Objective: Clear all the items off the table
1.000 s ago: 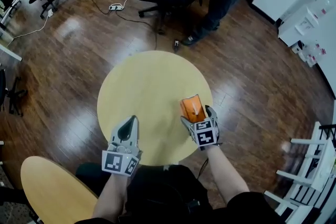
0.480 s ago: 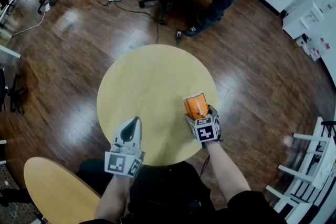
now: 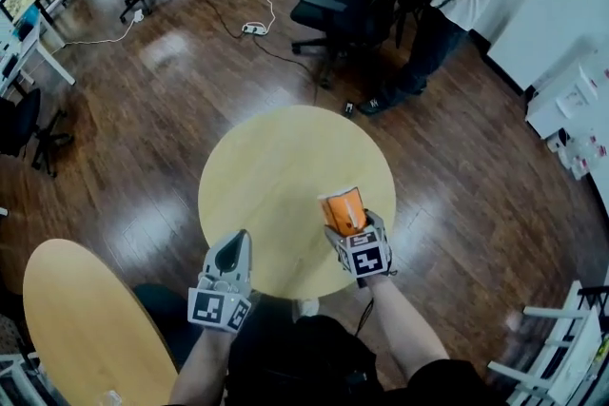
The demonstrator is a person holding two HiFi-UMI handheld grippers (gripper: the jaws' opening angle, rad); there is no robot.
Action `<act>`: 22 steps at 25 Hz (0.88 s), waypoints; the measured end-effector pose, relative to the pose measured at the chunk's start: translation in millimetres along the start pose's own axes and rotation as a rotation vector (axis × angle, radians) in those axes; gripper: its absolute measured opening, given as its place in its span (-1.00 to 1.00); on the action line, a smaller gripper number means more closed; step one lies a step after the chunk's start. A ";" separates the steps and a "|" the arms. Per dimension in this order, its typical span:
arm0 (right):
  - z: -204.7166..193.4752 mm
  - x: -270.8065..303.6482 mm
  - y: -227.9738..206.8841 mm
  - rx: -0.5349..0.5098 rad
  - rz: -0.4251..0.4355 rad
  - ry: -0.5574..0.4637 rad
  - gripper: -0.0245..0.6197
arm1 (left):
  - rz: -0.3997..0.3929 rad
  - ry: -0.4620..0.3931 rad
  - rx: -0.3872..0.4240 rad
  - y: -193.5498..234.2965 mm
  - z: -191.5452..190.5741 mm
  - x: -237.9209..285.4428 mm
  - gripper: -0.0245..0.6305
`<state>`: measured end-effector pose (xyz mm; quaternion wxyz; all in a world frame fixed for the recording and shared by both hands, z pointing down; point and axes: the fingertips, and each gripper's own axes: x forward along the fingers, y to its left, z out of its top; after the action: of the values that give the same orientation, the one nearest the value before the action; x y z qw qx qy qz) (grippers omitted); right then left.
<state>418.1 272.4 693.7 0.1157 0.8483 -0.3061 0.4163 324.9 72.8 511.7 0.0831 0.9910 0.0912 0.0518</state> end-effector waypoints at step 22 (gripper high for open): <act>64.7 -47.6 509.3 -0.657 0.599 -0.160 0.39 | 0.886 -0.219 0.064 183.2 28.7 -472.9 -0.92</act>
<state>123.5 -136.8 586.4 0.2294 0.6698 -0.6622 0.2454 -102.6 -198.8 474.0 0.0315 0.9362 -0.3491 -0.0255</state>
